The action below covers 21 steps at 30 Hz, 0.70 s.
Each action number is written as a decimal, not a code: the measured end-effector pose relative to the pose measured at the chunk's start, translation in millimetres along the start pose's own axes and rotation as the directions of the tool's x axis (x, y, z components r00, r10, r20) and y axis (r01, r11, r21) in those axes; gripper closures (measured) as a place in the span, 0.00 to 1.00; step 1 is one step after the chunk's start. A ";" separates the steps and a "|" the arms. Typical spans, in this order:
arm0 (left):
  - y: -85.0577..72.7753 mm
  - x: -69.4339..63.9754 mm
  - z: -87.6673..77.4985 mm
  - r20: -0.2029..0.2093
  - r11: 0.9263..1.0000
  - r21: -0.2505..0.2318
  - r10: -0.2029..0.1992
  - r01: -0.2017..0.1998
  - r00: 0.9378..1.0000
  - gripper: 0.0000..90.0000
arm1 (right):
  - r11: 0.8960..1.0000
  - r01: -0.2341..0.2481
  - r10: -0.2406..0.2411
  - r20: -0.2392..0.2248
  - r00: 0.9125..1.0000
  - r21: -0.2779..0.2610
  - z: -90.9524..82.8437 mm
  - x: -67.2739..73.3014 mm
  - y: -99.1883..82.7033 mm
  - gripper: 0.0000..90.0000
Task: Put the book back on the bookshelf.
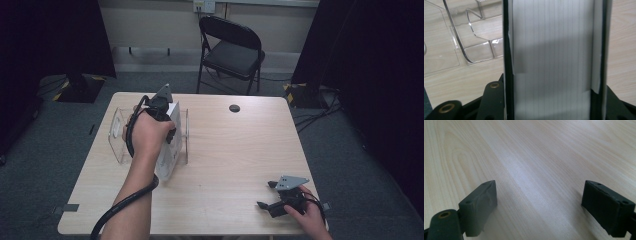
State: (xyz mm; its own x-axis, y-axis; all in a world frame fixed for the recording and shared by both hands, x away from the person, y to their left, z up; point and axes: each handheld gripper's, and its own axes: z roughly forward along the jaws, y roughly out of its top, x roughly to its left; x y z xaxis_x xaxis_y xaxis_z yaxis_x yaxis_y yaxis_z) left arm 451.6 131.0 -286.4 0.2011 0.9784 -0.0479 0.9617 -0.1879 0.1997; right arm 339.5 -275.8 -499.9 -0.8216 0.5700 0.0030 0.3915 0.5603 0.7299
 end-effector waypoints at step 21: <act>8.9 -1.0 12.9 -0.011 0.999 -0.035 -0.027 0.027 1.000 0.59 | 1.000 0.000 0.000 -0.001 1.000 0.001 -0.1 -0.1 0.0 0.13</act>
State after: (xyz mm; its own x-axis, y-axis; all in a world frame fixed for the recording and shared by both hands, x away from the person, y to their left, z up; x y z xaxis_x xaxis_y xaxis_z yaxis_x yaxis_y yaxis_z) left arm 462.4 127.3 -297.2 0.1730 0.9840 -0.0430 0.9596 -0.1585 0.2324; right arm 339.6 -275.9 -499.8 -0.8220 0.5695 0.0038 0.3919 0.5607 0.7294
